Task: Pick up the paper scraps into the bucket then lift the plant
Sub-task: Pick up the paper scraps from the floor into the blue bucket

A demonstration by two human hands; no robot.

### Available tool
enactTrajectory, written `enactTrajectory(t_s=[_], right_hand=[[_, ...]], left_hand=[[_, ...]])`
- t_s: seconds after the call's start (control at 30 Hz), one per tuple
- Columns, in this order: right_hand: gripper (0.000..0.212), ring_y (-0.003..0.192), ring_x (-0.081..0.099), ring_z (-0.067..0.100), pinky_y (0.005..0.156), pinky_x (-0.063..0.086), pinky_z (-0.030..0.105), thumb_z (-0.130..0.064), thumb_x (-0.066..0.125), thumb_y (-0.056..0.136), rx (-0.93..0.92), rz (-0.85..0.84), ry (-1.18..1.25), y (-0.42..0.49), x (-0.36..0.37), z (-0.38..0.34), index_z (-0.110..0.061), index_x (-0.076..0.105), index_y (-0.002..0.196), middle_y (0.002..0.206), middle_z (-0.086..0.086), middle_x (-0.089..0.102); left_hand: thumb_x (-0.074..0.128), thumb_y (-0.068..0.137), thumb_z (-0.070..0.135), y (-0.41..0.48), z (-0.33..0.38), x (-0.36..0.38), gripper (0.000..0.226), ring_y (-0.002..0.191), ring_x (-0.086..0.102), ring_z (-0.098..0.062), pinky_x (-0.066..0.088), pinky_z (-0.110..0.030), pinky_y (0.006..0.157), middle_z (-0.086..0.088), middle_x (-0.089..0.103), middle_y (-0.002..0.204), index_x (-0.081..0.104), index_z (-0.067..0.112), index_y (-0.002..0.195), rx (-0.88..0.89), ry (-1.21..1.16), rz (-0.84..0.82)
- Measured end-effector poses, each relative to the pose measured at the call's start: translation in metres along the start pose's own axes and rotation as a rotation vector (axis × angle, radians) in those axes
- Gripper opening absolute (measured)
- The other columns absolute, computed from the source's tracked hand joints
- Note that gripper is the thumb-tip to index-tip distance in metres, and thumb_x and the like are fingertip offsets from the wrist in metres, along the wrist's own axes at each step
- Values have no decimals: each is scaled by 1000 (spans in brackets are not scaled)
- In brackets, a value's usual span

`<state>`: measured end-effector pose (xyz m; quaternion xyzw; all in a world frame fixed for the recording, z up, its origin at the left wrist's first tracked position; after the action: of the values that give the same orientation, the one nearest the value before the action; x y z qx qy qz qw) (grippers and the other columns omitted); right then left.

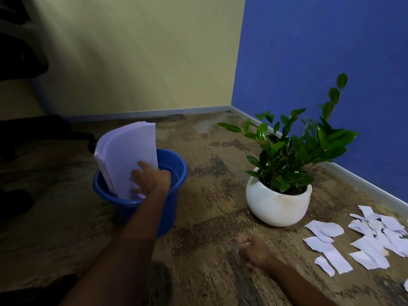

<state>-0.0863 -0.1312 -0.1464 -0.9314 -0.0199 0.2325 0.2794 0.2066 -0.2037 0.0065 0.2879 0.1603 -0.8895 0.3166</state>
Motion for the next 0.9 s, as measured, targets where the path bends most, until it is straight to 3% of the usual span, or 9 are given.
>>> enactTrajectory(t_s=[0.13, 0.23, 0.3, 0.4, 0.57, 0.67, 0.77, 0.83, 0.9], right_hand=[[24, 26, 41, 2, 31, 30, 15, 9, 52, 82, -20, 33, -59, 6, -6, 1, -15, 49, 79, 60, 2, 51], [25, 45, 48, 0, 40, 36, 11, 3, 54, 81, -77, 86, -126, 5, -22, -4, -19, 51, 71, 66, -7, 52], [25, 53, 52, 6, 49, 39, 18, 4, 53, 81, -95, 106, -133, 1, -36, -3, -18, 52, 70, 72, -1, 56], [23, 72, 52, 17, 58, 40, 23, 2, 55, 81, -87, 137, -179, -12, -63, 5, -19, 53, 70, 79, 3, 58], [30, 69, 52, 10, 48, 40, 7, -5, 57, 83, -61, 239, -291, -34, -122, 29, -28, 51, 65, 71, -7, 54], [29, 73, 56, 13, 53, 40, 8, -6, 61, 80, -41, 328, -336, -41, -161, 48, -28, 54, 63, 84, -1, 60], [11, 96, 63, 20, 67, 45, 16, -9, 63, 82, 25, 350, -382, -39, -192, 73, -12, 67, 91, 109, 11, 67], [20, 97, 58, 18, 61, 45, 14, -12, 63, 85, 75, 338, -408, -34, -208, 95, -9, 66, 105, 120, 10, 64], [21, 102, 57, 17, 57, 40, 10, -11, 61, 86, 107, 324, -436, -26, -219, 115, -12, 64, 107, 124, 8, 61]], left_hand=[[48, 91, 11, -41, 45, 22, 55, 138, 32, -31, 26, -45, 116, -19, 34, 147, 31, 5, 143, 467, 205, 114], [51, 91, 11, -78, 64, 53, 50, 127, 44, -25, 39, -35, 109, -13, 43, 139, 37, 8, 138, 733, 238, 60], [53, 91, 14, -100, 71, 74, 47, 122, 47, -23, 43, -33, 103, -10, 45, 134, 39, 12, 135, 855, 300, 3], [53, 90, 14, -128, 75, 105, 44, 120, 47, -22, 43, -31, 97, -7, 46, 131, 41, 13, 132, 973, 378, -105], [40, 94, 16, -179, 84, 153, 36, 112, 57, -22, 47, -32, 90, -4, 57, 126, 50, 17, 128, 1131, 415, -328], [41, 95, 18, -212, 89, 179, 32, 108, 62, -23, 49, -33, 90, -5, 62, 122, 54, 17, 125, 1218, 416, -441], [42, 96, 18, -246, 84, 209, 30, 105, 63, -23, 52, -32, 88, -6, 62, 122, 54, 17, 123, 1348, 506, -532], [42, 96, 18, -261, 78, 230, 29, 105, 63, -25, 52, -34, 87, -8, 60, 122, 53, 15, 123, 1371, 571, -592], [45, 96, 17, -270, 70, 253, 32, 108, 61, -26, 51, -35, 88, -9, 57, 124, 51, 14, 127, 1313, 628, -653]])
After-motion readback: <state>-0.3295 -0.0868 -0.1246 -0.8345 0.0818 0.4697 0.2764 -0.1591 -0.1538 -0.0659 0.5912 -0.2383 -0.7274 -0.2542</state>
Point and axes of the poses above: each hand's wrist, its own y-axis towards the middle knuckle, its own x-axis out of the palm, z = x × y, the point moved 7 cm from there along y, towards the middle knuckle
